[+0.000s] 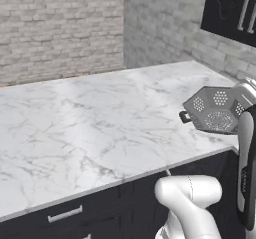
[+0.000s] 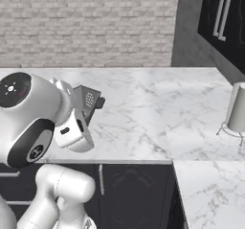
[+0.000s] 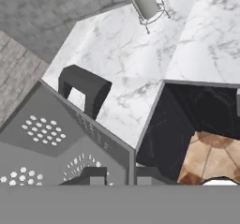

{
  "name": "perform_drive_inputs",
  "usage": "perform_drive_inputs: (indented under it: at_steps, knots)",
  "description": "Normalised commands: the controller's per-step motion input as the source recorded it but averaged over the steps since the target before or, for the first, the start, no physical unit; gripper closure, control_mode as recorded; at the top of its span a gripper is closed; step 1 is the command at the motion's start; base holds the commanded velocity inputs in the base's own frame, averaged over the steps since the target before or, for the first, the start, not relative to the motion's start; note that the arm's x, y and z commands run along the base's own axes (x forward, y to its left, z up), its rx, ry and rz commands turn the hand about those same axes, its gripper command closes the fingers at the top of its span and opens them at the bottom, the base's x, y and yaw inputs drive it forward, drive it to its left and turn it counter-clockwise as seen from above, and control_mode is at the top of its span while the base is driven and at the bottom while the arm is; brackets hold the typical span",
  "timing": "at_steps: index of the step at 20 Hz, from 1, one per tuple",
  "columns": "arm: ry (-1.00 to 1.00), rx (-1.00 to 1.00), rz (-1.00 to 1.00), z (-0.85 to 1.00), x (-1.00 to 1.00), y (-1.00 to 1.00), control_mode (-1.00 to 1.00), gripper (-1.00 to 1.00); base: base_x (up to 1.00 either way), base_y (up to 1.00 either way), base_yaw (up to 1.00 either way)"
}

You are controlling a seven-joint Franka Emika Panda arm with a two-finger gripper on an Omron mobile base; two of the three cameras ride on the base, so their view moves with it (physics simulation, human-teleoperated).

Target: Pick the colander and strainer and place them in the sink. Then turn on the water.

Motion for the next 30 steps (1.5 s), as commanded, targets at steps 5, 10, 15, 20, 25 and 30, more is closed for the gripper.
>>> perform_drive_inputs:
  at_steps: [5,10,15,20,25,30]
  knots:
    - [0.00,0.00,0.00,0.00,0.00,0.00,1.00,1.00,-0.33,0.44,-0.29]
    - [0.00,0.00,0.00,0.00,0.00,0.00,1.00,1.00,-0.03,0.00,-0.49]
    - [0.00,0.00,0.00,0.00,0.00,0.00,1.00,1.00,0.00,0.00,-0.50]
    - [0.00,0.00,0.00,0.00,0.00,0.00,1.00,1.00,0.00,0.00,-0.50]
    - [0.00,0.00,0.00,0.00,0.00,0.00,1.00,1.00,0.00,0.00,-0.50]
    - [0.00,0.00,0.00,0.00,0.00,0.00,1.00,1.00,-0.01,0.00,-0.48]
